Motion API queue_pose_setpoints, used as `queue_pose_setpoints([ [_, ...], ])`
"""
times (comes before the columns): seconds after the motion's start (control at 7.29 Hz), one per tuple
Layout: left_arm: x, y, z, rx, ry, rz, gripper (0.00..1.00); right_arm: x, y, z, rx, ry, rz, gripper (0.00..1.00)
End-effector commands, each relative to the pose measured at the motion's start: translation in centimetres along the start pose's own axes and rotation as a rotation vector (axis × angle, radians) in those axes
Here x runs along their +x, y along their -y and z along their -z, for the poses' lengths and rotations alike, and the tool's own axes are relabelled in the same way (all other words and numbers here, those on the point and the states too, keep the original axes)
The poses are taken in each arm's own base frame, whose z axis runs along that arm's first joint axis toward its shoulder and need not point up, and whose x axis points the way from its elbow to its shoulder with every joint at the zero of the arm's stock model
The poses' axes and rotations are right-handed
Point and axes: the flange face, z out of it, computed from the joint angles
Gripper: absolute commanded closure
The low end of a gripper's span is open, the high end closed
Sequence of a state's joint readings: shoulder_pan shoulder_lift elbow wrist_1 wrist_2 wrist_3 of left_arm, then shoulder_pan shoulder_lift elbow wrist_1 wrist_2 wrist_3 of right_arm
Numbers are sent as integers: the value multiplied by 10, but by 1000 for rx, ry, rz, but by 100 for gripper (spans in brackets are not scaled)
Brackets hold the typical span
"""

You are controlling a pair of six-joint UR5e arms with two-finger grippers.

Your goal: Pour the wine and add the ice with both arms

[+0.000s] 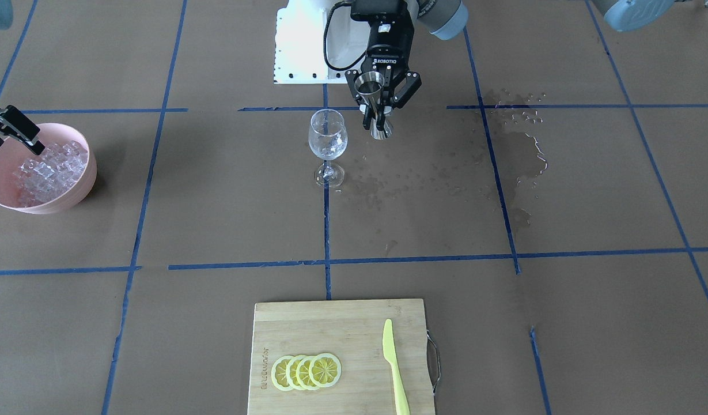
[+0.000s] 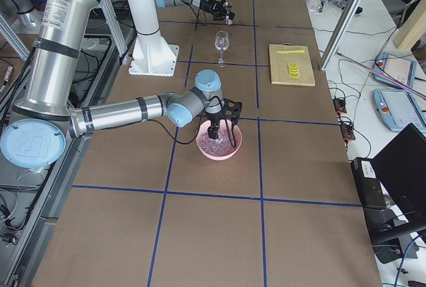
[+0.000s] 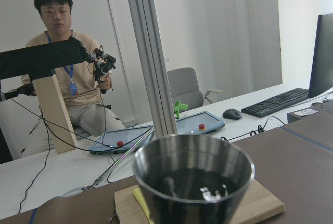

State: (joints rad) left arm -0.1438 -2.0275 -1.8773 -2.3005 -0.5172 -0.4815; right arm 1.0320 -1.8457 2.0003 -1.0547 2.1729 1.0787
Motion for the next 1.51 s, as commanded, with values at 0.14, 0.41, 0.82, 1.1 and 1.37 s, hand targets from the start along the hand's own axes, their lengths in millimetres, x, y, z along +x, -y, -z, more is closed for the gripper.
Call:
queue_pose_setpoints([
  [0.14, 9, -5, 1, -11, -6, -196, 100, 2, -2, 0, -2, 2, 0, 0],
  [0.41, 14, -20, -3, -25, 1, -229, 100, 2, -2, 0, -5, 3, 2, 0],
  [0.82, 16, -22, -3, -26, 11, -501, 100, 1, -3, -1, -9, 5, 3, 0],
  [1.1, 13, -17, -4, -13, 62, -626, 100, 1, -2, 0, -9, 5, 2, 0],
  [1.37, 13, -15, -5, -13, 79, -718, 100, 1, -3, -1, -10, 5, 3, 0],
])
